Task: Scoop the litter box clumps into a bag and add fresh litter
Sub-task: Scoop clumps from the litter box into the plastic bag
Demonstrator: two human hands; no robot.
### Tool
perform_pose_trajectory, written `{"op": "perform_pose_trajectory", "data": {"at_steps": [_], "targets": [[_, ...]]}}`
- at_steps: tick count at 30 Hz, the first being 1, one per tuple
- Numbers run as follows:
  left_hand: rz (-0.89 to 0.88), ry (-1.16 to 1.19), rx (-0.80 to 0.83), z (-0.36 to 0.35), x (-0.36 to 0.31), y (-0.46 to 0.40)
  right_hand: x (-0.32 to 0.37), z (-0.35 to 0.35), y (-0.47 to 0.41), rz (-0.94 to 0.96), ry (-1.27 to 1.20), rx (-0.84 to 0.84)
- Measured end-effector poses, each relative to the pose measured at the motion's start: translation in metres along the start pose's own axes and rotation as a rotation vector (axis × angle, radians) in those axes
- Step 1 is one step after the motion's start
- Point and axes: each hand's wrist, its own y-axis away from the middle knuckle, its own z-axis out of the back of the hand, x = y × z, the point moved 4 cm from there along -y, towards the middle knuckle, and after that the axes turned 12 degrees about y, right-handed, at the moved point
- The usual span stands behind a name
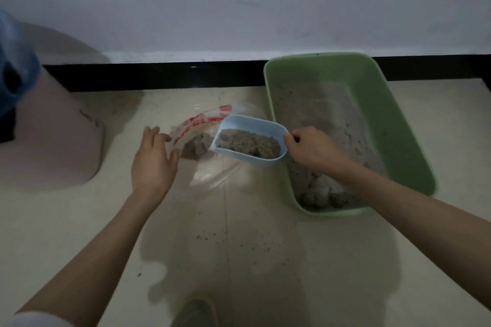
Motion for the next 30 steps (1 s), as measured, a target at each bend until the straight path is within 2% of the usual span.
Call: {"op": "perform_pose_trajectory", "data": {"at_steps": [5, 9, 16, 21, 24, 30], "targets": [[0.036, 0.142, -0.081, 0.003, 0.004, -0.012, 0.049, -0.019, -0.019, -0.024, 0.110, 0.087], [0.046, 0.175, -0.095, 0.006, 0.005, -0.014, 0.071, -0.023, -0.030, -0.042, 0.184, 0.075], [0.043, 0.223, -0.106, 0.012, 0.012, -0.013, 0.086, -0.006, -0.029, 0.078, 0.354, 0.114], [0.056, 0.233, -0.077, 0.008, 0.010, -0.011, 0.083, 0.017, -0.015, 0.164, 0.576, 0.006], [-0.032, 0.179, -0.062, 0.005, 0.000, -0.005, 0.063, 0.032, -0.007, 0.161, 0.495, -0.047], [-0.210, 0.184, -0.066, -0.010, -0.046, 0.020, -0.012, 0.065, 0.012, 0.056, 0.166, -0.131]]}}
